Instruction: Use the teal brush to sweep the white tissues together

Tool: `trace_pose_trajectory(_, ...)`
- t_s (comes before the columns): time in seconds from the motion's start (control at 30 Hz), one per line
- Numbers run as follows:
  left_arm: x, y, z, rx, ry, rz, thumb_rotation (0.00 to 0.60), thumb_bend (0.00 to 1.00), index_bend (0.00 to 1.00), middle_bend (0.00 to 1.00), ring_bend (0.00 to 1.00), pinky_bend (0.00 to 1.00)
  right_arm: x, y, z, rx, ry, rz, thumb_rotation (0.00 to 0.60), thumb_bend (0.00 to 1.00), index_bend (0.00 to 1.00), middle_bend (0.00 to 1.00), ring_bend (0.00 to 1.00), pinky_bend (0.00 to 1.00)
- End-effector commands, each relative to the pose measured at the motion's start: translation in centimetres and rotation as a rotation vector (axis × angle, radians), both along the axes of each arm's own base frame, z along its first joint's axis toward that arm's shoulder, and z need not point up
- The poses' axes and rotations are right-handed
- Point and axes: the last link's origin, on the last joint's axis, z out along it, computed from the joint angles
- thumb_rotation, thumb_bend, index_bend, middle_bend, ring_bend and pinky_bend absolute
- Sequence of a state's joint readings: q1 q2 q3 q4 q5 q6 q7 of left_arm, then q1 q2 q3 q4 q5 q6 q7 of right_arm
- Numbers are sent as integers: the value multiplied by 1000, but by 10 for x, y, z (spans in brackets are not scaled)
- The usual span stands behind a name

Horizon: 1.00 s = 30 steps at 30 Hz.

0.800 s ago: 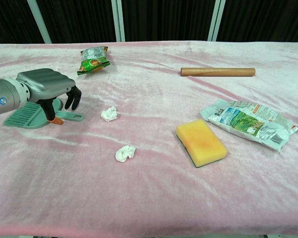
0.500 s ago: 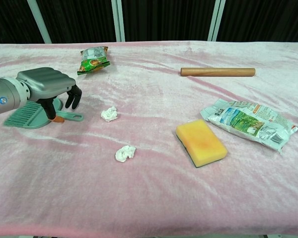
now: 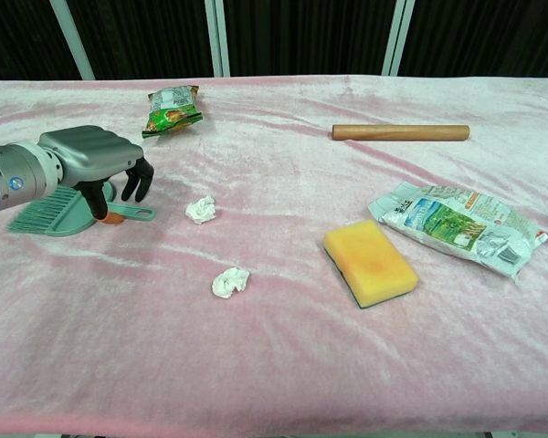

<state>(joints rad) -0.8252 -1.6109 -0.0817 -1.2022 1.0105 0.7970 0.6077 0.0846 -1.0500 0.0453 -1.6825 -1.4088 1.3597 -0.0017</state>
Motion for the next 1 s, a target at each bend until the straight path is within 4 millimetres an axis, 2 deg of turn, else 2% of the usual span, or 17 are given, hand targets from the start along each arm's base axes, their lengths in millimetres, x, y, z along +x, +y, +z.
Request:
trace_pose_trajectory(0.03, 1, 0, 0, 1, 1, -3, 600, 254, 469, 502, 256, 362, 0, 0, 0, 0, 1, 1, 600, 187, 163, 70, 134, 179)
trace_pose_trajectory(0.63, 1, -1, -5, -12, 25, -15, 600, 255, 483, 509, 257, 362, 0, 0, 0, 4, -1, 1, 600, 187, 163, 70, 134, 179)
trace_pose_trajectory(1.0, 2, 0, -4, -8, 10, -18, 600, 349, 523, 543, 279, 367, 0, 0, -1, 11, -6, -3, 600, 189, 163, 70, 134, 179)
